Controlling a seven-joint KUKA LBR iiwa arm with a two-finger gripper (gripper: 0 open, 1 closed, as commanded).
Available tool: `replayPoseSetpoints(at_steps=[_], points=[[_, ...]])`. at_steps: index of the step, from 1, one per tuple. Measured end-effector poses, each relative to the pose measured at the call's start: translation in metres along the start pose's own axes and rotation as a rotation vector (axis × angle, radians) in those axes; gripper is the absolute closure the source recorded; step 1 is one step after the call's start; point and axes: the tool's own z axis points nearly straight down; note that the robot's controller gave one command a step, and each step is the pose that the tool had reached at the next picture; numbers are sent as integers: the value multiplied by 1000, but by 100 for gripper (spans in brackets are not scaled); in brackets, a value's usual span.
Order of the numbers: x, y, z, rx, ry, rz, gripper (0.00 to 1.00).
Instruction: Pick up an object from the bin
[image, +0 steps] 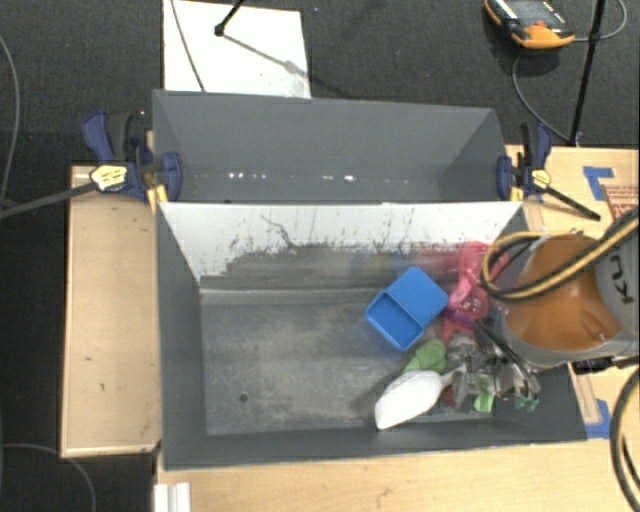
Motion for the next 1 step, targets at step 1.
replayPoseSetpoints(at_steps=[1], points=[[1, 0, -4, 0, 4, 0, 100]])
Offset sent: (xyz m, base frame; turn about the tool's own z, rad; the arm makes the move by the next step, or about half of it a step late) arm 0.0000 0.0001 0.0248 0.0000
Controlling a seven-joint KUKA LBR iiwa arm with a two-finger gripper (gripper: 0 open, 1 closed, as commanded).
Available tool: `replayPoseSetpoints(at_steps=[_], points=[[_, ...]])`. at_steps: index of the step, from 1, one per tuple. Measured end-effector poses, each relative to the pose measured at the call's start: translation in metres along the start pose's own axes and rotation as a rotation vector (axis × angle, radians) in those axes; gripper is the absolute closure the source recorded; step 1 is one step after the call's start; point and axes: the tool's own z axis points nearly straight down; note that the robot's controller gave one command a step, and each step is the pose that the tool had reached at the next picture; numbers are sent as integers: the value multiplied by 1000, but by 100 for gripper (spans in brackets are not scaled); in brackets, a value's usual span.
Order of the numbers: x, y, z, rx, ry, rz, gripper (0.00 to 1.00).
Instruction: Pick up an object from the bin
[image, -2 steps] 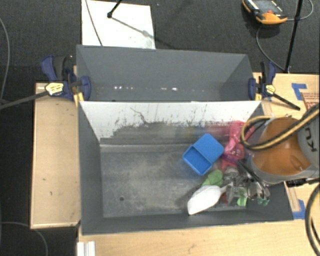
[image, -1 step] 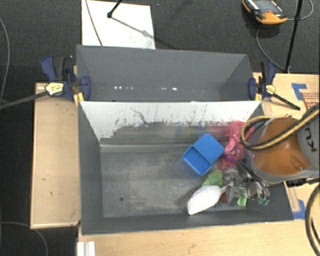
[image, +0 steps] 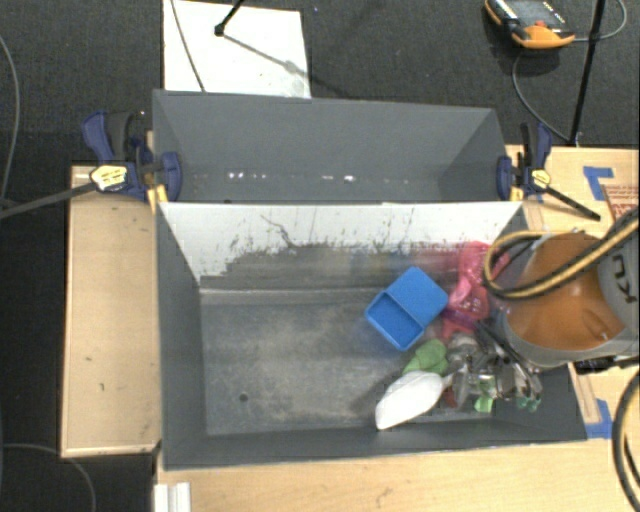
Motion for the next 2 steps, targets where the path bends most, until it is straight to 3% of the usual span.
replayPoseSetpoints(at_steps=[1, 2], points=[[1, 0, -20, 1, 4, 0, 100], [-1, -1, -35, 4, -6, -2, 100]])
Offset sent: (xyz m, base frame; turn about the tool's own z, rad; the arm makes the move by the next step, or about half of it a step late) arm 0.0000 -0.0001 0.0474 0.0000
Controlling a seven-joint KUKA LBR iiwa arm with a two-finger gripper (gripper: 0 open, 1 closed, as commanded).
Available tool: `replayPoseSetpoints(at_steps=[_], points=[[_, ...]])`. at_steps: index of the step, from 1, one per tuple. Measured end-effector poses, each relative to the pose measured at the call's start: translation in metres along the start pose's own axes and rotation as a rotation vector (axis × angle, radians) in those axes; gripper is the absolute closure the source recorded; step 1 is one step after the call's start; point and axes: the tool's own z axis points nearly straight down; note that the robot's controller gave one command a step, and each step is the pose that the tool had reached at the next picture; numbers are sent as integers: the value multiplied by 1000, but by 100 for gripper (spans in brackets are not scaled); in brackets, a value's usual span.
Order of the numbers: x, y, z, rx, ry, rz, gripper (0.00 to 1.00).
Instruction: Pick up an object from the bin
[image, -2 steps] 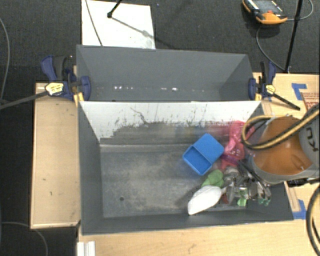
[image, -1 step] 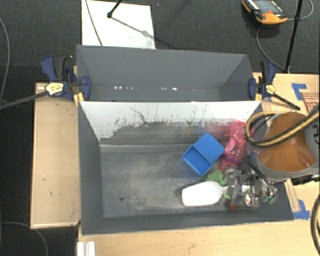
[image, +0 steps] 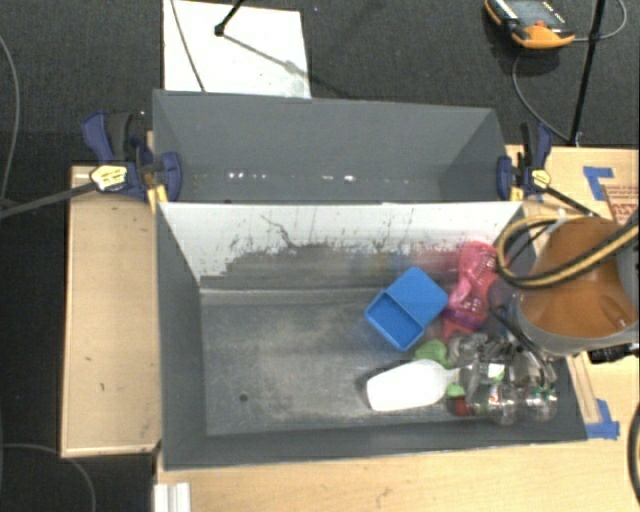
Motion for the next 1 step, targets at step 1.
replayPoseSetpoints(at_steps=[1], points=[[2, 0, -10, 0, 8, -2, 100]])
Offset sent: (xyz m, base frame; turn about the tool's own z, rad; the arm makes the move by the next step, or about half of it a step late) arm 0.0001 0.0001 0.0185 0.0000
